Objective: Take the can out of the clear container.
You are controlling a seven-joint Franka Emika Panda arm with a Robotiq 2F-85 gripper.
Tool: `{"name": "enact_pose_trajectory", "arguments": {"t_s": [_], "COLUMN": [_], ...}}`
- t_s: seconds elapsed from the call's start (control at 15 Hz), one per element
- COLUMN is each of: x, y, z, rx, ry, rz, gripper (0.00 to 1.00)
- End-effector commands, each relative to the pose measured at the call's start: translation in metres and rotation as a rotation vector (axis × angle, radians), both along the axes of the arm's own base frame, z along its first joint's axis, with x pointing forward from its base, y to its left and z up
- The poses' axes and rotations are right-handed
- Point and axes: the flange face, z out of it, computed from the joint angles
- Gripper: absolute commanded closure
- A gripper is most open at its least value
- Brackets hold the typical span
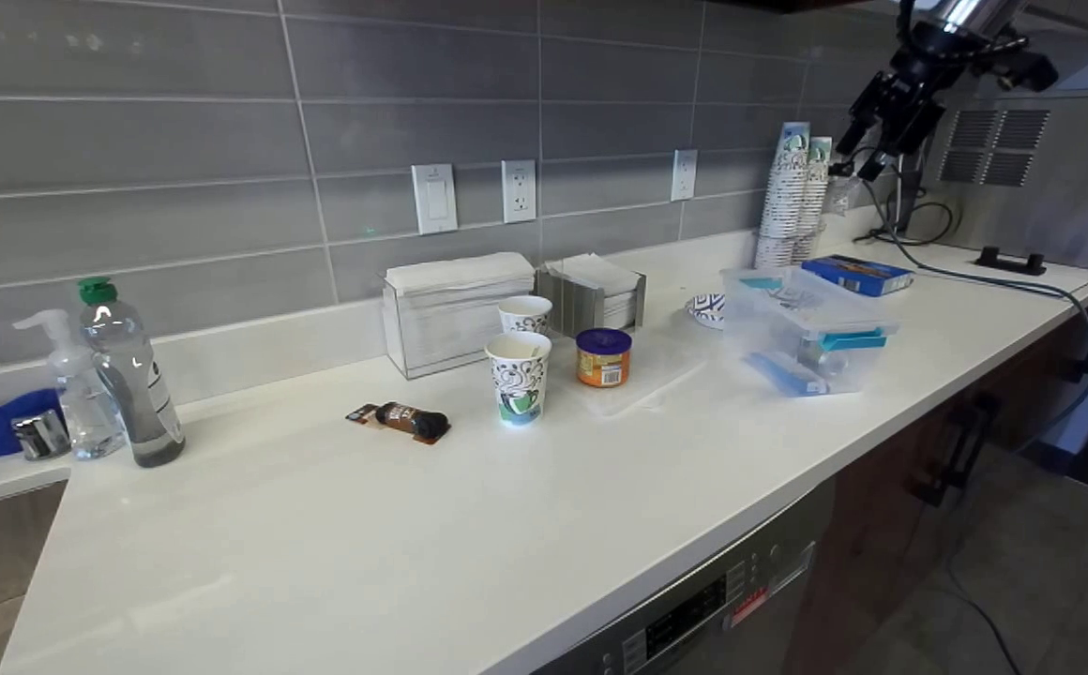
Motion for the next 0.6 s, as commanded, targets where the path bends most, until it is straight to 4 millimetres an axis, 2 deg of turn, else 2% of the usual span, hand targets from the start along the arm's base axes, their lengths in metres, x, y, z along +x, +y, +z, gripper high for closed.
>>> {"name": "enact_pose_trajectory", "arguments": {"t_s": [0.0, 0.13, 0.53], "x": [-0.0069, -0.0130, -0.0132], "y": [0.0013, 0.0039, 0.0043], "z": [0.0084, 0.0105, 0.0040], "rx": [0.000, 0.004, 0.007], "ry": [-0.008, -0.009, 0.005], "rz": [-0.019, -0.032, -0.037], "gripper": [0.00, 0.00, 0.00]}}
